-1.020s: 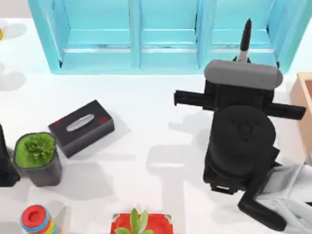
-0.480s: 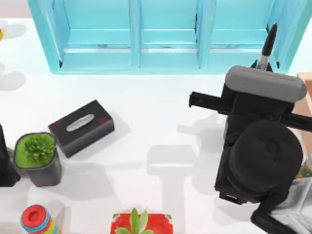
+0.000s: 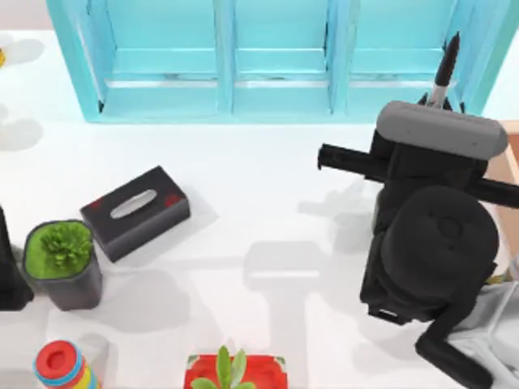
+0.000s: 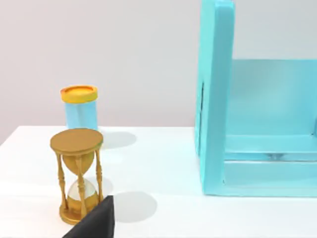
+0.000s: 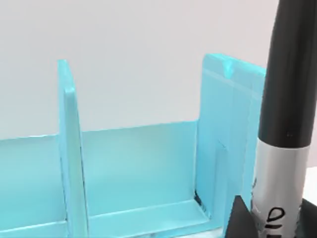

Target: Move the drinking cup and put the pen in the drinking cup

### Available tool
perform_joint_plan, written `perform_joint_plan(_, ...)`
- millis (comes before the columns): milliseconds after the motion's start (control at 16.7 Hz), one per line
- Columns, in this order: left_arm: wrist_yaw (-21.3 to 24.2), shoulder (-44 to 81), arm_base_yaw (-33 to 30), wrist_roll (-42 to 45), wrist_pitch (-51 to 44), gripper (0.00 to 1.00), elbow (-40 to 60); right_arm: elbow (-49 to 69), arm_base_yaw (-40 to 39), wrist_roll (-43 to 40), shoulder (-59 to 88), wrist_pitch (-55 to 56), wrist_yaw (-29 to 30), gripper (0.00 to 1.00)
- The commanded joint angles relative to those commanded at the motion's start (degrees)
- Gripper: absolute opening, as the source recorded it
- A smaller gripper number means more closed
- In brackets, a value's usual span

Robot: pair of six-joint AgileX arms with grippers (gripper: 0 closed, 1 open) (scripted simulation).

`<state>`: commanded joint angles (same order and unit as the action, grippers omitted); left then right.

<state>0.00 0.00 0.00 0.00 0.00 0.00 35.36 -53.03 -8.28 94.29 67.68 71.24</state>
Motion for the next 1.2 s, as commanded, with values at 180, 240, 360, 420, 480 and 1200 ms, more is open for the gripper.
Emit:
perform_joint_plan(180,0.00,0.00,0.00,0.00,0.00,1.00,0.00,0.33,1.60,0.66,1.18,0.24,-1.63,0.00)
perform_joint_plan(240,0.00,0.00,0.00,0.00,0.00,1.00,0.00,0.47,2.11,0.92,1.55,0.35,-2.19,0.00)
perform_joint_plan(360,0.00,0.00,0.00,0.00,0.00,1.00,0.00,0.68,3.17,1.38,2.35,0.50,-3.28,0.00)
perform_joint_plan(420,0.00,0.00,0.00,0.00,0.00,1.00,0.00,0.79,3.81,1.62,2.84,0.58,-3.91,0.00)
perform_joint_plan(480,0.00,0.00,0.00,0.00,0.00,1.00,0.00,0.86,4.13,1.75,3.14,0.63,-4.23,0.00)
perform_joint_plan(1200,0.00,0.00,0.00,0.00,0.00,1.00,0.00,0.86,4.13,1.75,3.14,0.63,-4.23,0.68)
